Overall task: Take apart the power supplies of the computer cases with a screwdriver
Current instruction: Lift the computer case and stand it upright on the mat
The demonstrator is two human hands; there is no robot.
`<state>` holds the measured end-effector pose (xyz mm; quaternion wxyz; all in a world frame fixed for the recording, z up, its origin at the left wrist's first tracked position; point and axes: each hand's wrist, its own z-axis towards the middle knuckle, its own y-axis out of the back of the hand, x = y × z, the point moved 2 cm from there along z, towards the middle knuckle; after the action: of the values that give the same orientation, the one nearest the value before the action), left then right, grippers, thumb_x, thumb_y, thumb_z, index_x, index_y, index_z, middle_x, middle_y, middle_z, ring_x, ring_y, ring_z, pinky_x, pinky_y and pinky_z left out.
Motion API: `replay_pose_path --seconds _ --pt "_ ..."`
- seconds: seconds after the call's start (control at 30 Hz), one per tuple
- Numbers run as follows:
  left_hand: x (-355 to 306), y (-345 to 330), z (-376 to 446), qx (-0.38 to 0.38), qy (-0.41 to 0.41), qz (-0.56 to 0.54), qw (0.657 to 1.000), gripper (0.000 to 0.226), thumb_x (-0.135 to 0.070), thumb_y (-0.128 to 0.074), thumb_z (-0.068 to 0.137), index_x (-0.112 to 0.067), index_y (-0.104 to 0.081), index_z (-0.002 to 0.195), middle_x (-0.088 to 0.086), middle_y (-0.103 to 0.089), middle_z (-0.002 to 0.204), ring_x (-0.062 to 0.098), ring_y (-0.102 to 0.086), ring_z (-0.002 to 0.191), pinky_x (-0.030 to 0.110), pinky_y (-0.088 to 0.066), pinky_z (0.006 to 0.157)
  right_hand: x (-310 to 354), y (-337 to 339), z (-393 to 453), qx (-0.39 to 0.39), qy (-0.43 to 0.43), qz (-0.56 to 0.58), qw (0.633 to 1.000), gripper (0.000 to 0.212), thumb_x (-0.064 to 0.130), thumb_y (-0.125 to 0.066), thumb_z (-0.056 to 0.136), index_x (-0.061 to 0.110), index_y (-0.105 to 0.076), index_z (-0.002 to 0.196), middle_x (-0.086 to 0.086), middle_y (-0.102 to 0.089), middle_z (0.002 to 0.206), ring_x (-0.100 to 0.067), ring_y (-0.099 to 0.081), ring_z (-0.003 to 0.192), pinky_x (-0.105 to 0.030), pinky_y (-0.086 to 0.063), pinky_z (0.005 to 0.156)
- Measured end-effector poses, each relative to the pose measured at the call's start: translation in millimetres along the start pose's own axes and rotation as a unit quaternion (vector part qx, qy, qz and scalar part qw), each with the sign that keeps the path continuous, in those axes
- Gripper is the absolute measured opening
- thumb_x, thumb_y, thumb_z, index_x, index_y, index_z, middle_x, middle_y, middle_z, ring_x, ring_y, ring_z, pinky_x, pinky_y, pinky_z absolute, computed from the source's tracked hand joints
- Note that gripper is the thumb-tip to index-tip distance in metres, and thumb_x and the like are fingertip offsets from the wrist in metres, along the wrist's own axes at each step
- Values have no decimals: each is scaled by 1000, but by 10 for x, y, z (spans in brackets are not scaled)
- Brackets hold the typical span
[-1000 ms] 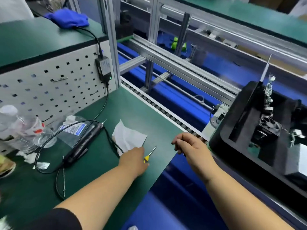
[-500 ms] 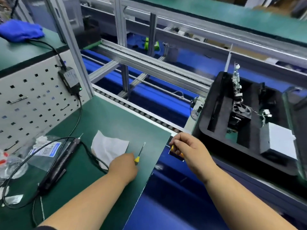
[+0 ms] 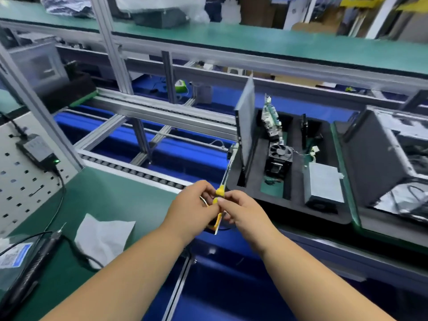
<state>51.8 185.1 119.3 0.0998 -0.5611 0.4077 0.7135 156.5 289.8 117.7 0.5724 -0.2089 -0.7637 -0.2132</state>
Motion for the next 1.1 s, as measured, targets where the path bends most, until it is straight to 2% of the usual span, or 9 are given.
replay_pose_path --seconds 0.17,0.33,0.5,0.63,0.7,0.8,0.93,1.0,1.1 --pt "-551 -609 16 29 -61 -1 998 14 -23 -67 70 -29 -61 82 -2 -62 73 14 -53 60 32 -50 59 12 752 -183 -44 17 31 998 10 12 -64 95 6 -67 103 10 -64 72 4 -54 56 -11 -42 55" --pt "-1078 -1374 15 100 -111 -20 989 19 -18 -75 79 -29 -62 89 0 -62 76 24 -56 68 32 -50 61 46 1686 -426 -87 34 16 996 9 12 -62 96 4 -66 94 5 -61 70 -6 -53 63 -18 -42 61" --pt "-1589 -2153 42 159 -123 -56 978 30 -15 -76 83 -35 -63 100 -2 -65 88 12 -58 72 24 -51 70 18 2703 -679 -136 39 23 990 15 15 -55 99 11 -62 87 1 -62 72 -14 -59 70 -32 -52 71" --pt "-1919 -2699 58 162 -118 -81 976 27 -13 -71 88 -37 -64 97 -1 -66 87 6 -54 68 16 -45 64 -60 3439 -887 -156 52 10 986 14 17 -51 101 13 -61 92 -2 -73 78 -10 -64 69 -22 -51 67" --pt "-2066 -2946 60 172 -112 -84 975 26 -16 -71 88 -41 -65 96 -6 -66 87 4 -54 68 14 -45 64 -111 3732 -979 -162 57 13 985 12 18 -53 101 14 -63 95 -1 -72 78 -9 -63 70 -22 -50 68" --pt "-2247 -3306 43 205 -100 -84 970 25 -29 -77 80 -44 -64 96 -6 -68 90 3 -58 72 17 -51 71 -174 4070 -1082 -172 56 -4 983 13 21 -59 99 21 -66 89 9 -66 72 -11 -60 71 -29 -51 70" --pt "-2405 -3699 42 236 -95 -76 964 35 -51 -79 64 -43 -64 96 -4 -69 89 16 -67 76 24 -57 72 -207 4357 -1109 -170 54 -23 984 6 21 -63 96 20 -69 94 3 -70 82 -16 -65 75 -28 -54 69" --pt "-2444 -3818 81 237 -103 -60 964 31 -47 -78 68 -43 -64 95 -8 -70 84 8 -65 70 20 -53 66 -219 4447 -1065 -177 48 -46 982 4 23 -66 94 24 -70 94 1 -71 85 -16 -67 77 -28 -55 70" --pt "-2408 -3874 239 218 -91 -36 971 28 -27 -77 76 -45 -65 93 -12 -68 77 -1 -58 62 17 -48 62 -224 4500 -932 -172 41 -38 984 7 19 -67 94 24 -68 97 5 -68 78 -6 -66 67 -23 -54 66"
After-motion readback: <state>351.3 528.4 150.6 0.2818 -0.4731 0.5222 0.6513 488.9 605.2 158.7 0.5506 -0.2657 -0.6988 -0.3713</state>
